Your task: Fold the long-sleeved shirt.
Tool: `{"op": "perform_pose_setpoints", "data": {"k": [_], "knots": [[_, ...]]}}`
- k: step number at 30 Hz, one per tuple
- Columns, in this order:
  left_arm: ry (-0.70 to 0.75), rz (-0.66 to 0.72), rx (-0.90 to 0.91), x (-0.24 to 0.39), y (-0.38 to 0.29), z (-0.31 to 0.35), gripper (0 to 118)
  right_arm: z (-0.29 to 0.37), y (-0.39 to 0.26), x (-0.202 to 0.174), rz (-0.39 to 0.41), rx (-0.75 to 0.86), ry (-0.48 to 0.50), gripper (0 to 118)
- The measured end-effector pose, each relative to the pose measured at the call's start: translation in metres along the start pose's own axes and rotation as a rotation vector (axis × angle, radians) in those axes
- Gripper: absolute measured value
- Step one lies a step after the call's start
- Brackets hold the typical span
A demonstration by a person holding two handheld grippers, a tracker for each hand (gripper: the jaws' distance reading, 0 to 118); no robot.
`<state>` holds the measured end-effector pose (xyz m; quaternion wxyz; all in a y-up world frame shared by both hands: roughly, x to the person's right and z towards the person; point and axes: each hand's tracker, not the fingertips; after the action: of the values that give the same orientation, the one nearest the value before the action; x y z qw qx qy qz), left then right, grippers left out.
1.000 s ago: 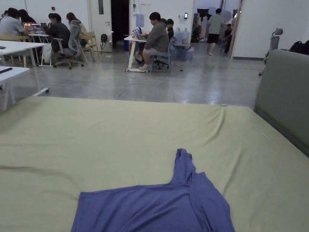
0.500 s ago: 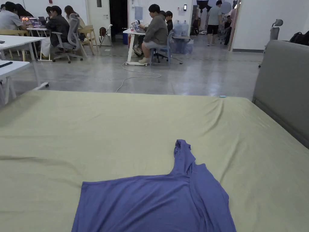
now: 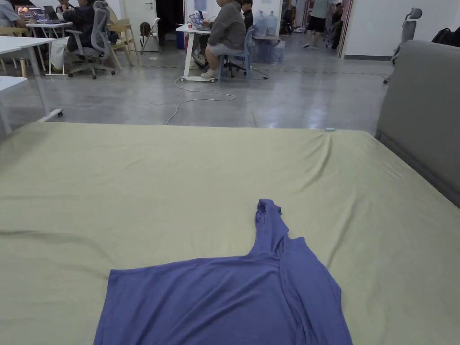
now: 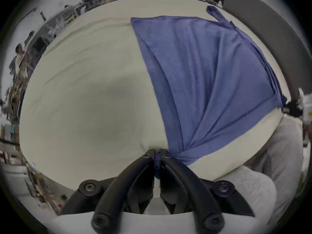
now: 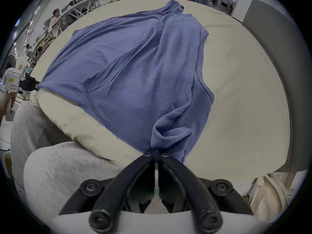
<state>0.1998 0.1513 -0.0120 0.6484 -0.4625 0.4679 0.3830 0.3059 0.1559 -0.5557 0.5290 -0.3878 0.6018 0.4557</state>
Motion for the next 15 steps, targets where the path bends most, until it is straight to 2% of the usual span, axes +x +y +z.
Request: {"op": "perform_pose_setpoints", "data": {"k": [2,3,4,5,6,7,9,11,12,13,14,15], "knots": [[-0.024,0.007,-0.007,-0.005,0.003,0.005,1,0.001,0.006,0.004,-0.018,-0.007,0.01,7],[-0.039,0.02,-0.001,-0.008,0.006,0.014,18,0.006,0.01,0.006,-0.027,-0.032,0.012,19],[-0.049,0.051,0.039,-0.012,0.008,0.028,53,0.014,0.013,0.011,-0.032,-0.035,0.017,43],[-0.058,0.106,0.083,-0.017,0.013,0.047,89,0.029,0.015,0.017,-0.074,-0.008,0.036,74],[-0.094,0.124,0.146,-0.021,0.015,0.065,115,0.043,0.018,0.021,-0.096,0.048,0.036,102],[-0.126,0.157,0.24,-0.023,0.017,0.086,118,0.06,0.021,0.026,-0.133,0.11,0.03,106],[-0.17,0.223,0.393,-0.024,0.019,0.125,118,0.096,0.025,0.034,-0.209,0.214,0.055,106],[-0.193,0.231,0.438,-0.017,0.018,0.143,117,0.122,0.028,0.041,-0.288,0.286,0.094,106],[-0.189,0.223,0.412,-0.005,0.017,0.149,114,0.128,0.029,0.041,-0.309,0.311,0.109,106],[-0.173,0.21,0.379,0.002,0.015,0.149,93,0.13,0.029,0.04,-0.327,0.313,0.119,103],[-0.115,0.177,0.355,0.014,0.012,0.145,40,0.13,0.03,0.038,-0.342,0.292,0.124,87],[-0.048,0.123,0.337,0.027,0.011,0.139,0,0.126,0.03,0.033,-0.353,0.283,0.121,30]]}}
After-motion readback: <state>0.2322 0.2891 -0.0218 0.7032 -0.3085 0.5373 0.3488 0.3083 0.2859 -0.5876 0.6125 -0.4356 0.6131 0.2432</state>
